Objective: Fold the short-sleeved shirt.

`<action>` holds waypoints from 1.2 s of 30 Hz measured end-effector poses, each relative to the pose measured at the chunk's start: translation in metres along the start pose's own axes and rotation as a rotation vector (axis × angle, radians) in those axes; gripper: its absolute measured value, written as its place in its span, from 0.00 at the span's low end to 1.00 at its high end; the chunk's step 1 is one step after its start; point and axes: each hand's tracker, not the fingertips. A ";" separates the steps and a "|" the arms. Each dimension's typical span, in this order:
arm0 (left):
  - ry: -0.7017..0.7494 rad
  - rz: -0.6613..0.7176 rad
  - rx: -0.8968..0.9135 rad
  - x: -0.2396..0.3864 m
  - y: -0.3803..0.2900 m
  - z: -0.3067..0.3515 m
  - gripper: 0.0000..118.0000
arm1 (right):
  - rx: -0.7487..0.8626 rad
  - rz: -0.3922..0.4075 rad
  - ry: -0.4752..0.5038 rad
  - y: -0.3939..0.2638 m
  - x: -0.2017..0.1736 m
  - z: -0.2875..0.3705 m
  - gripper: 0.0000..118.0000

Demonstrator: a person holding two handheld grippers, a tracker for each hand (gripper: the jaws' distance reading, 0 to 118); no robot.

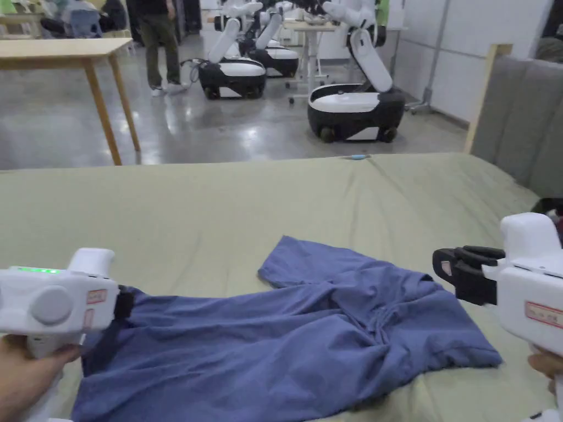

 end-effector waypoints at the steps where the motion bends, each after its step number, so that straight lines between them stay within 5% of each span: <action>1: -0.007 0.005 0.016 0.001 0.006 0.010 0.00 | -0.036 -0.033 -0.050 -0.007 0.022 -0.008 0.02; 3: -0.028 0.015 0.030 0.011 0.014 0.033 0.00 | -0.128 -0.110 -0.075 -0.022 0.061 -0.021 0.03; 7: -0.056 0.035 0.069 0.020 0.028 0.057 0.00 | -0.219 -0.328 0.050 -0.066 0.119 -0.042 0.43; 8: -0.059 0.036 0.074 0.023 0.030 0.059 0.00 | -0.277 -0.350 0.051 -0.075 0.126 -0.051 0.91; 9: -0.058 0.036 0.075 0.027 0.030 0.060 0.00 | -0.241 -0.344 0.069 -0.082 0.127 -0.053 1.00; 16: -0.054 0.053 0.025 0.029 0.027 0.047 0.00 | -0.394 -0.417 0.066 -0.111 0.135 -0.093 0.94; 19: -0.045 0.060 0.017 0.027 0.024 0.043 0.00 | -0.379 -0.344 0.057 -0.107 0.123 -0.099 0.92; 21: -0.051 0.075 0.011 0.026 0.021 0.041 0.00 | -0.395 -0.260 0.067 -0.102 0.104 -0.100 0.73; 24: -0.048 0.077 0.007 0.022 0.018 0.037 0.00 | -0.446 -0.084 -0.041 -0.097 0.077 -0.106 0.29; 25: -0.048 0.080 0.004 0.021 0.016 0.037 0.00 | -0.443 -0.081 -0.043 -0.096 0.077 -0.108 0.12; 26: -0.048 0.087 0.001 0.019 0.015 0.038 0.00 | -0.437 -0.108 -0.017 -0.093 0.079 -0.107 0.07; 27: -0.047 0.089 0.001 0.017 0.014 0.038 0.00 | -0.425 -0.150 0.040 -0.090 0.077 -0.106 0.07; 31: -0.049 0.111 0.018 0.006 0.012 0.045 0.00 | -0.401 -0.112 0.005 -0.081 0.069 -0.090 0.07; 36: -0.103 0.162 0.128 -0.007 0.025 0.077 0.00 | -0.133 -0.169 0.031 -0.033 0.066 -0.036 0.07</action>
